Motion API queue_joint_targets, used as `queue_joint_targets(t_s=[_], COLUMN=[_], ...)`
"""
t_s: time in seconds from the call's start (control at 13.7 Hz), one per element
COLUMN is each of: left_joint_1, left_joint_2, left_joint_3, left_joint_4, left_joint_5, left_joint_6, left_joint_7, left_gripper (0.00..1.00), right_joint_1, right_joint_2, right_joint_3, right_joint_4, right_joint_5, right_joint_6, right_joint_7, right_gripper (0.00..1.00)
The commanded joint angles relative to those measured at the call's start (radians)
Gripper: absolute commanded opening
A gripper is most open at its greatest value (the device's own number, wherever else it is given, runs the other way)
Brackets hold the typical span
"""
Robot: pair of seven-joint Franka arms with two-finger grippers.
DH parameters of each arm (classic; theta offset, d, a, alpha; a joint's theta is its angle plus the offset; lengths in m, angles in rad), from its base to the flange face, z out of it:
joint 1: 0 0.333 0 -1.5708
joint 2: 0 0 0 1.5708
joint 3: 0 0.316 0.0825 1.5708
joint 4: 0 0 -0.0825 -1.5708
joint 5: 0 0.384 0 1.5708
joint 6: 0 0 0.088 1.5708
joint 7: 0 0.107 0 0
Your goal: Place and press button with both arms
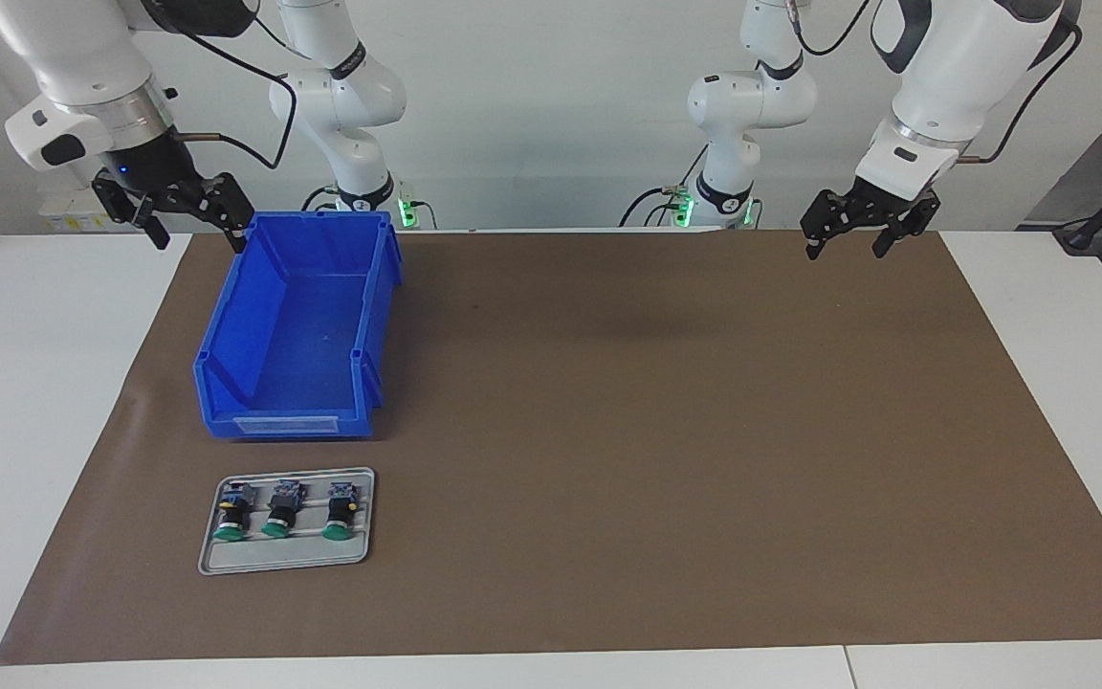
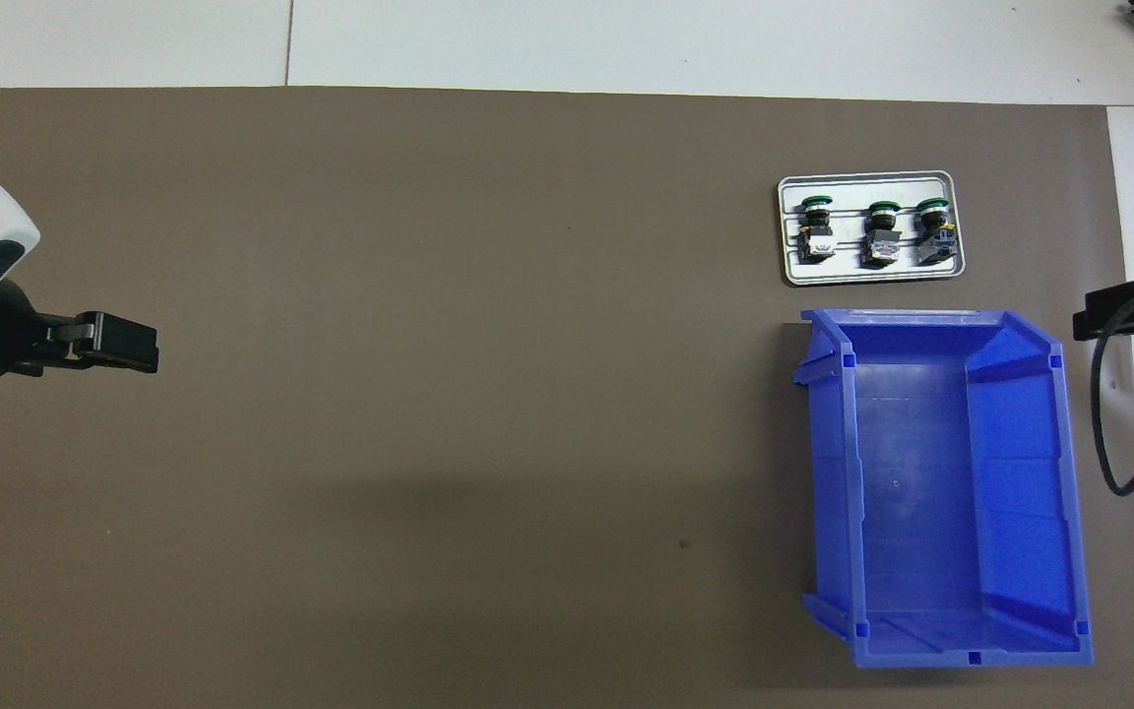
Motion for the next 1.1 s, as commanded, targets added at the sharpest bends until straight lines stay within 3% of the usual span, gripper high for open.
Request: queue_joint_targets(t_s=[0.0,0.44,0.59,1.03], left_joint_1=[0.007,0.007,0.007,0.007], left_joint_2=[-0.032,-0.032,-0.032,-0.032], left_joint_3=[0.001,0.001,0.001,0.001], left_joint_4=[-0.038,-0.038,-0.038,-0.038], left_joint_5=[-0.011,-0.011,-0.011,-0.011], left_joint_6=[0.021,0.021,0.021,0.021], left_joint_7=[0.009,0.009,0.009,0.009], left_gripper=[1.00,1.00,1.00,1.00], right_joint_1=[-0.003,-0.005,-0.005,0.000], right_joint_2=[-0.012,-0.009,0.014,0.253], right_joint_3=[0.004,0.004,0.004,0.005], right_joint_4=[-0.015,-0.016,-0.018,-0.011], right_joint_5=[-0.023,-0.023,-0.017,0.013], right_joint_6=[0.013,0.031,0.100,0.385], right_joint_7=[-0.021,-0.019,-0.019,0.010], right_gripper=[1.00,1.00,1.00,1.00])
